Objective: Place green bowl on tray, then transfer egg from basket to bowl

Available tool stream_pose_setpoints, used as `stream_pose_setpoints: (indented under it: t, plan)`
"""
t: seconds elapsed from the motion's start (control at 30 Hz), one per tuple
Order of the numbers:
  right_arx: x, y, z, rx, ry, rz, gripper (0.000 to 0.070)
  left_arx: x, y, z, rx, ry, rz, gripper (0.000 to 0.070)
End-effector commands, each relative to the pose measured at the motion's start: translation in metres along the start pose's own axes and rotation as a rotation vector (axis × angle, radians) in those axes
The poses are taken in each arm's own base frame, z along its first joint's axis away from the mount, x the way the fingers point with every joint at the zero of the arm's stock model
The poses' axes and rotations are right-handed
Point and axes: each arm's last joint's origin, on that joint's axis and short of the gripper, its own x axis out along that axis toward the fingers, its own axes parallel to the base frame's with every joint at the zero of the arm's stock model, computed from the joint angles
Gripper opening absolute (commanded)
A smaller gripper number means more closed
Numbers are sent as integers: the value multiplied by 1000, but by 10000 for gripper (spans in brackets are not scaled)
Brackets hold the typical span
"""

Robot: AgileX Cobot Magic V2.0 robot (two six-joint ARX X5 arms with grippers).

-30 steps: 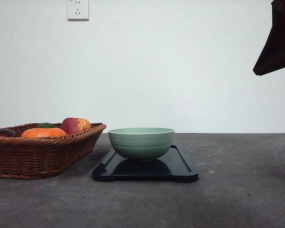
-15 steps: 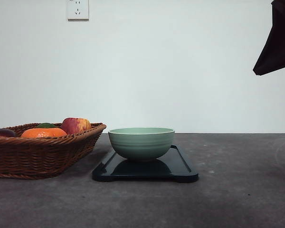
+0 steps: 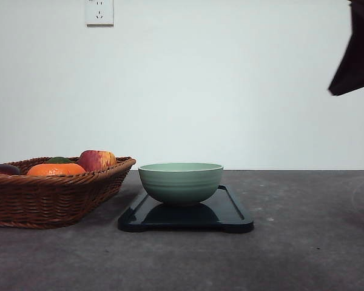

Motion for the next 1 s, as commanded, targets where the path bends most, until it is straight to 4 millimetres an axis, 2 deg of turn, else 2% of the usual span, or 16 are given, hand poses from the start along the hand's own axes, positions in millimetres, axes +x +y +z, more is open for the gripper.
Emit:
stream_pose_setpoints:
  t: [0.0,0.1,0.4,0.5,0.73,0.97]
  plan:
    - [-5,-1,0,-91,-40,-42,15,2,1,-7,17,24,5,0]
    - [-10,-9,-11,-98,-96,-95,15,2,1,-7,17,24,5,0]
    - [-14,-39,-80,-2,-331,-319,15,2,1,-7,17,24,5,0]
    - [-15,-44,-96,16,-376,-382,15,2,1,-7,17,24,5,0]
    - [-9,-51,-119,41,-422,-461,15,2,1,-7,17,24,5,0]
    - [-9,-55,-122,61,-409,-487,15,2,1,-7,17,24,5,0]
